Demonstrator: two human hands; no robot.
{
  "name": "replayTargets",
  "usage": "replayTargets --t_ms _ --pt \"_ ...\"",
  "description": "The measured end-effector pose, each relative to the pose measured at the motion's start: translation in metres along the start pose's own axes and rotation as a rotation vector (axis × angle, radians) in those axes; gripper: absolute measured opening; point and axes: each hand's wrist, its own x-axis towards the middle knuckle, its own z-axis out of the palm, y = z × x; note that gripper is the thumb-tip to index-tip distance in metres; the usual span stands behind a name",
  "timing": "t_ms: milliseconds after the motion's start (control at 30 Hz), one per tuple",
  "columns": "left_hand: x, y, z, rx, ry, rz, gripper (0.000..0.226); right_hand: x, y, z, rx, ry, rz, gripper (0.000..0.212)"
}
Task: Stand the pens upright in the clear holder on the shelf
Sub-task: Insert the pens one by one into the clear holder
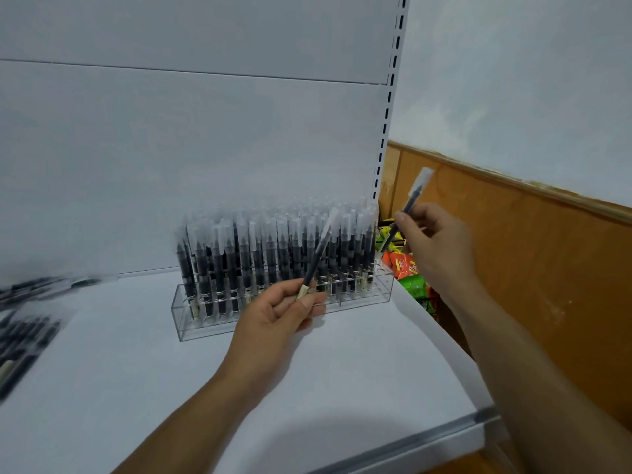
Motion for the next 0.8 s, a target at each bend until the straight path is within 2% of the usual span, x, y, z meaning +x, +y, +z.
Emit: replayTargets --t_ms 333,700,800 --pt "0.003 -0.002 0.001 -0.023 -0.002 -0.002 0.017 0.003 0.019 0.009 -0.347 -0.25 -0.004 0.016" --pt "0.002 -0.002 -0.001 0.008 -0.022 0.016 0.017 0.001 0.013 0.01 -0.512 -0.206 -0.01 0.023" --pt "0.002 -0.003 -0.001 -0.005 -0.026 0.02 0.017 -0.001 0.013 0.008 -0.564 -0.246 0.01 0.022"
